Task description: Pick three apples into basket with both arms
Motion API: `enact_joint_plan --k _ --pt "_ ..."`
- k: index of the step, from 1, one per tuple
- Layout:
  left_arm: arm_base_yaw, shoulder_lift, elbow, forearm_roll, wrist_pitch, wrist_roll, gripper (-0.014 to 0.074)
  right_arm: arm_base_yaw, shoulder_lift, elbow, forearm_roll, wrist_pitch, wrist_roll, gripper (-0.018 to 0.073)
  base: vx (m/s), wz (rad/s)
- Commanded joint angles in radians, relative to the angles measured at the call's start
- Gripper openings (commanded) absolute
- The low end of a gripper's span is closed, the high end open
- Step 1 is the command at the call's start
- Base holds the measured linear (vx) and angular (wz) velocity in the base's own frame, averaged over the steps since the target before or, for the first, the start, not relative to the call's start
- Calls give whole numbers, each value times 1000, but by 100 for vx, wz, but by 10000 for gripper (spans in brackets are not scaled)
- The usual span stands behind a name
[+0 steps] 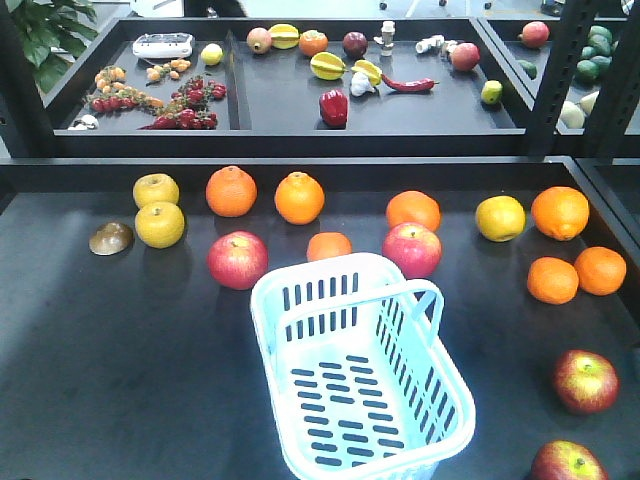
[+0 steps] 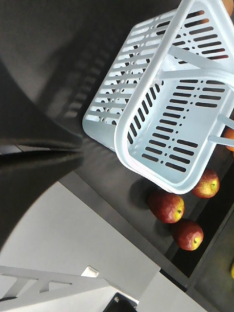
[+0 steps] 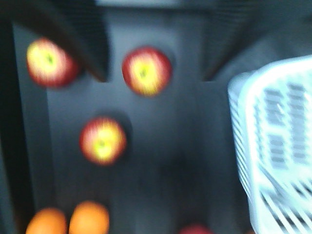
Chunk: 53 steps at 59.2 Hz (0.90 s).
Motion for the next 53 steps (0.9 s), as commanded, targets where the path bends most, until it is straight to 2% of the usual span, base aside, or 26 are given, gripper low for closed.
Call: enact_joint_plan --k 1,3,8,29,53 --pt "-3 1 -24 -38 -44 -7 -6 -1 97 -30 -50 15 49 684 0 0" --pt "-3 1 -24 -38 -44 -7 -6 -1 126 -30 -57 26 69 729 0 0" --pt "-3 1 -24 -38 -45 -7 -6 -1 184 -30 -59 33 69 728 0 0" --pt "-3 1 -24 -38 -44 -7 -6 -1 426 -30 -64 -4 66 669 0 0" --pt "-3 1 -24 -38 -42 -7 -6 -1 653 -30 -89 -81 84 654 0 0"
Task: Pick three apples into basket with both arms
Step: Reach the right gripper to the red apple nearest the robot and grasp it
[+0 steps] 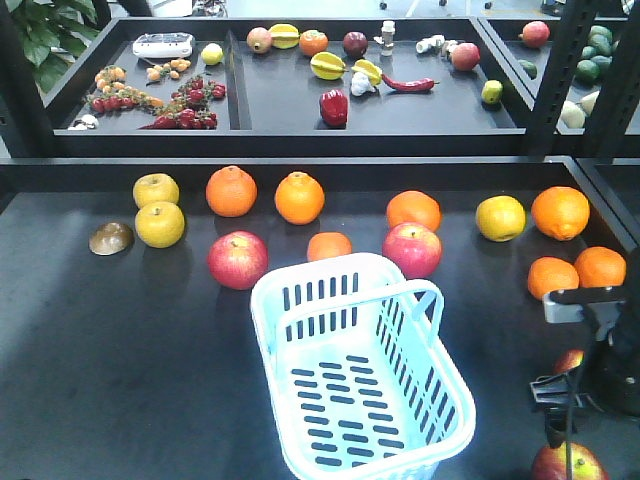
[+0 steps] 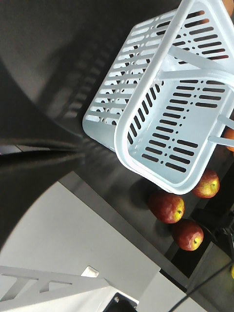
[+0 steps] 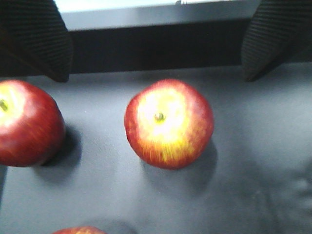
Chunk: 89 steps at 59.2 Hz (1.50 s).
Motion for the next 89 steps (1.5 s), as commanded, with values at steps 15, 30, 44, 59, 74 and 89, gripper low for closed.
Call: enact_joint_plan --k 15,30,44,59,74,89 --pt "-3 1 -24 -38 -42 -7 -6 -1 127 -30 -32 -74 6 650 0 0" --pt "-3 1 -24 -38 -42 -7 -6 -1 209 -30 -32 -118 8 644 0 0" --pt "-3 1 -24 -38 -42 -7 -6 -1 276 -30 -32 -138 8 636 0 0" --pt "-3 1 -24 -38 -43 -7 -6 -1 331 -30 -31 -159 4 615 0 0" --pt "-3 1 -24 -38 -43 -7 -6 -1 303 -30 -32 -160 -3 461 0 0" --pt "-3 1 -24 -38 -47 -7 -6 -1 65 -30 -27 -127 -13 105 0 0"
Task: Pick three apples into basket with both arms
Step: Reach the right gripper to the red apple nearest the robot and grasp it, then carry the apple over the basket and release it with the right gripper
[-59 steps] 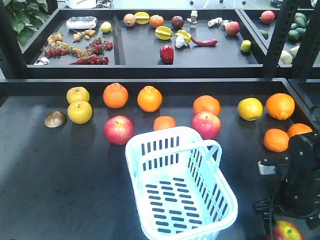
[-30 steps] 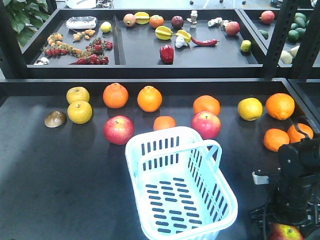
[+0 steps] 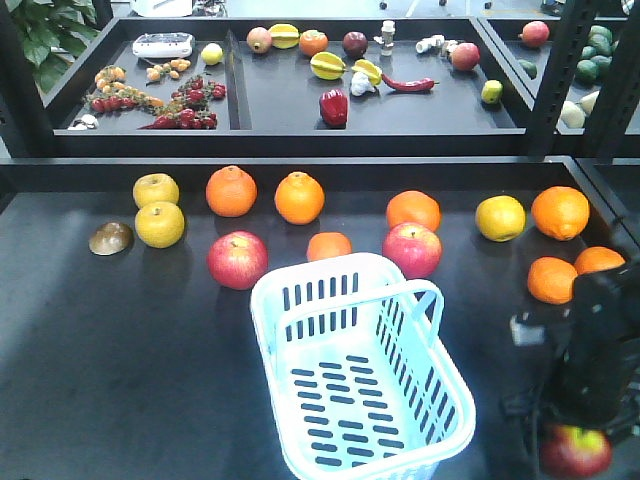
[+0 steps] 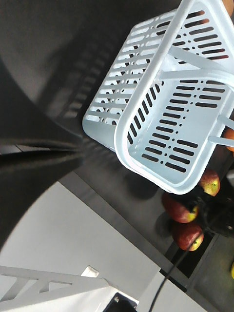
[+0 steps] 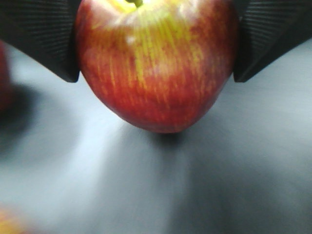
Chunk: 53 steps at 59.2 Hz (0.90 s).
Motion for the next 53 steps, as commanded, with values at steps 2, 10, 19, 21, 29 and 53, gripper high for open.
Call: enact_joint_plan --k 2,10,19,21,29,53 --pt "-3 1 -24 -38 -48 -7 -6 -1 -179 -18 -11 50 -23 56 0 0" --pt "-3 1 -24 -37 -50 -7 -6 -1 -373 -18 63 69 -74 -11 0 0" --pt "-3 1 -7 -38 -81 -8 -6 12 -552 -18 432 42 -300 -9 0 0" --pt "-3 1 -5 -38 -87 -8 -6 28 -576 -18 534 37 -379 -8 0 0" --pt "-3 1 -5 -38 -93 -8 -6 123 -590 -18 796 -14 -563 -3 0 0" --pt "-3 1 -5 -38 -91 -8 -6 201 -378 -18 863 -155 -662 456 0 0"
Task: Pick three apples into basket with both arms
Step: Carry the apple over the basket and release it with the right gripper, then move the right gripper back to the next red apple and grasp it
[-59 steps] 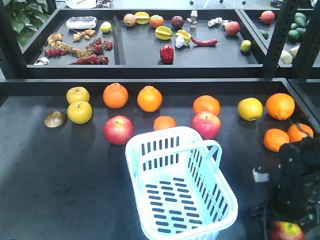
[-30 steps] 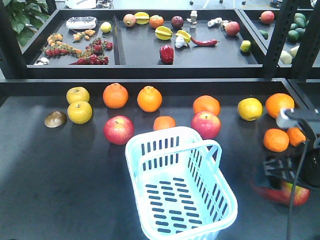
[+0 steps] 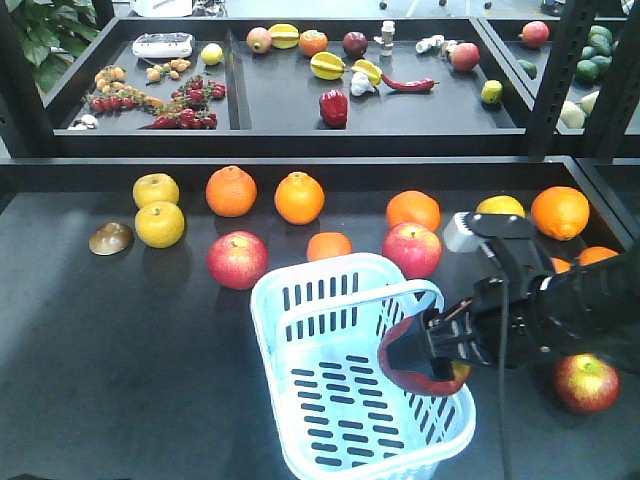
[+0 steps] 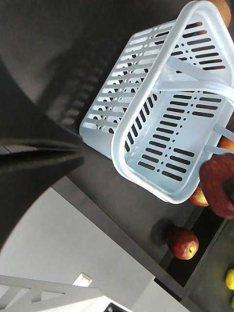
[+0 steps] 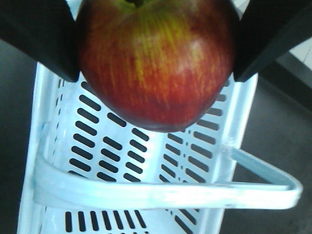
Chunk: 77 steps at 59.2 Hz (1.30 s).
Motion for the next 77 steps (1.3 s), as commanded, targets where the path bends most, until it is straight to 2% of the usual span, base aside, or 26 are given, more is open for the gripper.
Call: enact_joint_plan --k 1,8,15,25,29,33,40,43,47,57,60,62,65,71,77 --pt "-3 1 -23 -37 -49 -8 -6 0 10 -26 72 -57 -54 496 0 0" --pt "-3 1 -23 -37 -49 -8 -6 0 30 -26 98 -70 -80 664 0 0" --pt "-3 1 -23 -37 -49 -8 -6 -2 26 -26 96 -76 -80 698 0 0" --pt "-3 1 -23 -37 -51 -8 -6 -2 26 -26 89 -27 -88 617 0 0" --pt "-3 1 -23 -37 -51 -8 -6 -4 26 -38 61 38 -87 533 0 0" --pt "-3 1 -23 -37 -51 -8 -6 -4 23 -54 1 90 -74 410 0 0" --pt "-3 1 -23 -37 -51 -8 -6 -4 -19 -75 -176 111 11 128 0 0" --pt "-3 1 -23 -37 -51 -8 -6 -4 -44 -77 -281 98 71 -14 0 0" --pt "-3 1 -23 -37 -51 -8 -6 -4 -76 -75 -415 86 171 -14 0 0" --pt "-3 1 -23 -37 -51 -8 -6 -4 -113 -75 -918 139 548 -9 0 0" --pt "-3 1 -23 -37 -51 -8 -6 -5 -113 -75 -1038 169 656 -8 0 0" --pt "-3 1 -23 -37 -51 -8 -6 -13 -111 -75 -1097 181 692 -8 0 0" --pt "-3 1 -23 -37 -51 -8 -6 -48 -110 -75 -1120 179 714 -6 0 0" --pt "-3 1 -23 -37 -51 -8 -6 -178 -92 -75 -1069 122 688 -4 0 0" --pt "-3 1 -23 -37 -51 -8 -6 -353 -44 -84 -914 50 575 0 0 0"
